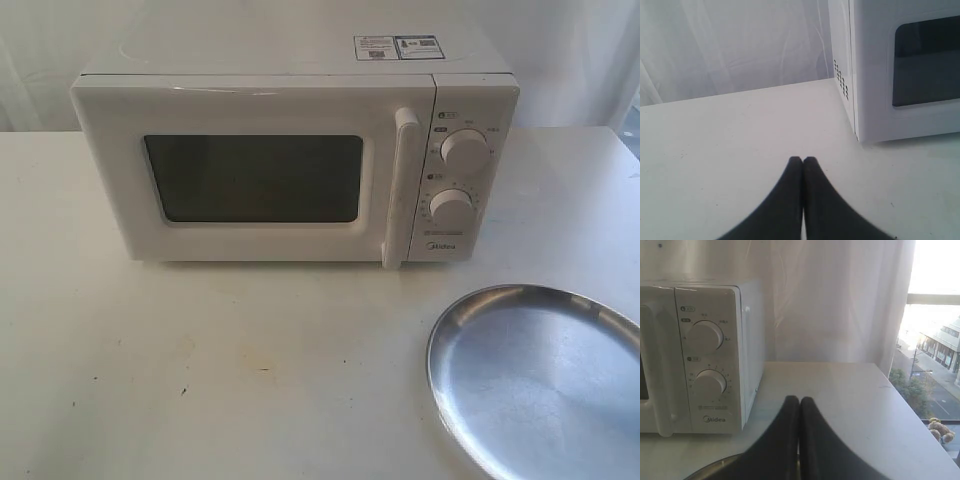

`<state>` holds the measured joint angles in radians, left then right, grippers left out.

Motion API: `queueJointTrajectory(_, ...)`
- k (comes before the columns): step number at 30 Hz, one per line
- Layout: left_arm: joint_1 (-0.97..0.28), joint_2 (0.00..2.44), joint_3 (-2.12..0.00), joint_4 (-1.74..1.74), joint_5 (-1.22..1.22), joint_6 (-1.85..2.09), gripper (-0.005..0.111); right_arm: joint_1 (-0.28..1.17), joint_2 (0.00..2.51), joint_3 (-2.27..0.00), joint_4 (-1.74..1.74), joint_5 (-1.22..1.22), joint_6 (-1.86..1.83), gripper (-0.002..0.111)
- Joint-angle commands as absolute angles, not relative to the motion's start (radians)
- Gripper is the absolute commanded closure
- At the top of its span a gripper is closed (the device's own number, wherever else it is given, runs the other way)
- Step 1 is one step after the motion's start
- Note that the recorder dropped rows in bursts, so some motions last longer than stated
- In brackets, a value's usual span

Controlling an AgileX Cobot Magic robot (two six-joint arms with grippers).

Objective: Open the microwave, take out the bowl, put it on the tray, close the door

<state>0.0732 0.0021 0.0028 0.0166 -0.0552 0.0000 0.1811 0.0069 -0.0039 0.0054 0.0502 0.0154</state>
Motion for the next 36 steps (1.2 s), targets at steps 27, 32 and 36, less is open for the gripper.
queueJointTrajectory(27, 0.069, 0.000, 0.000, 0.009, -0.059, 0.000, 0.107, 0.176, 0.000, 0.000, 0.000, -0.146, 0.212, 0.108)
queueJointTrajectory(32, 0.069, 0.000, 0.000, 0.009, -0.059, 0.000, 0.107, 0.176, 0.000, 0.000, 0.000, -0.226, 0.264, 0.108)
queueJointTrajectory(36, 0.069, 0.000, 0.000, 0.009, -0.059, 0.000, 0.107, 0.191, 0.000, 0.000, -0.010, -0.260, 0.510, 0.108)
